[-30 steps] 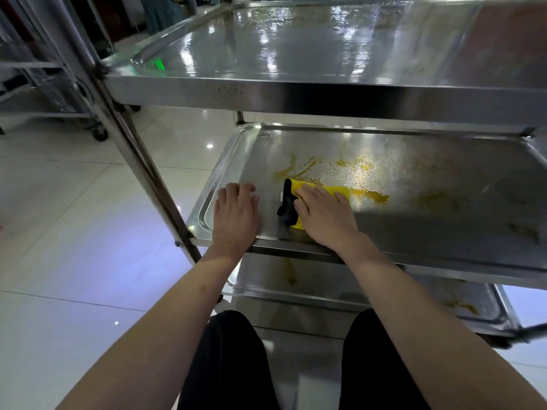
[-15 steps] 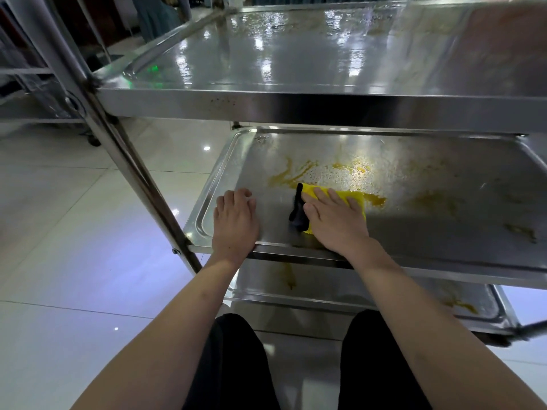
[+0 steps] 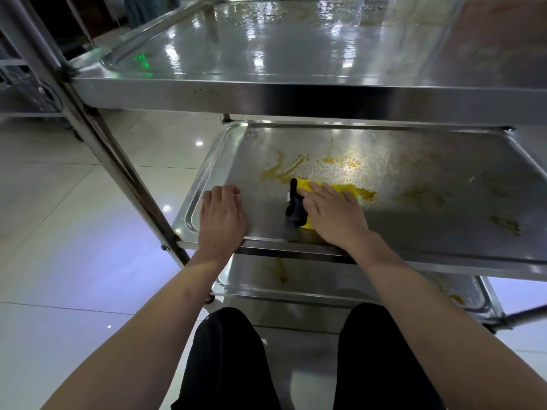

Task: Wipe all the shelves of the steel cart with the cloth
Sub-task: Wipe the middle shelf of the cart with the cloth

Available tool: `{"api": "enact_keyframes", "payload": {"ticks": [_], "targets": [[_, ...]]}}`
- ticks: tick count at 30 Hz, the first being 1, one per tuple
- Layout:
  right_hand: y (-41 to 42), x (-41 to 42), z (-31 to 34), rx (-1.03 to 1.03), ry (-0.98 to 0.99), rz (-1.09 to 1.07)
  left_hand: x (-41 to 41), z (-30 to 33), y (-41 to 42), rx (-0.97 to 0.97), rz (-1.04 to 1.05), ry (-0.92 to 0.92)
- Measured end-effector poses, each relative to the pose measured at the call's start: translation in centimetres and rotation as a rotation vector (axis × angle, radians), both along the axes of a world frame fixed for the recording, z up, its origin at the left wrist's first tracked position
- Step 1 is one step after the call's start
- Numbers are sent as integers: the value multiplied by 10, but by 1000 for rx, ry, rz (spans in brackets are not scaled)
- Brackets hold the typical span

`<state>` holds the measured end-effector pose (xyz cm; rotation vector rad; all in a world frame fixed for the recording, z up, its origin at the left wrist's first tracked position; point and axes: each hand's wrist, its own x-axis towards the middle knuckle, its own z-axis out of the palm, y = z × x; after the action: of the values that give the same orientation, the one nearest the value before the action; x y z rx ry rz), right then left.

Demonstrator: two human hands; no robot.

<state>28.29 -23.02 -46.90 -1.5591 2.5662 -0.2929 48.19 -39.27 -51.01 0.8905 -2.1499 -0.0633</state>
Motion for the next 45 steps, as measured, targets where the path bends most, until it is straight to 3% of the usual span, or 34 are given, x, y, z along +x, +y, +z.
{"api": "enact_keyframes", "payload": {"ticks": [7,13,21,36,45], "targets": [[29,-35,1,42,24,-76,-3,7,13,46,44,-42],[12,-16,1,42,29,-116,-4,7,14,6,65,-82],[-30,28,1,18,11,-10,-3,4,10,27,43,-71],[56,-65,1,49,-11,-173,-1,5,9,-38,64,-77],[31,-32,3,51,34,-130,-4,7,15,-46,97,-130]]}}
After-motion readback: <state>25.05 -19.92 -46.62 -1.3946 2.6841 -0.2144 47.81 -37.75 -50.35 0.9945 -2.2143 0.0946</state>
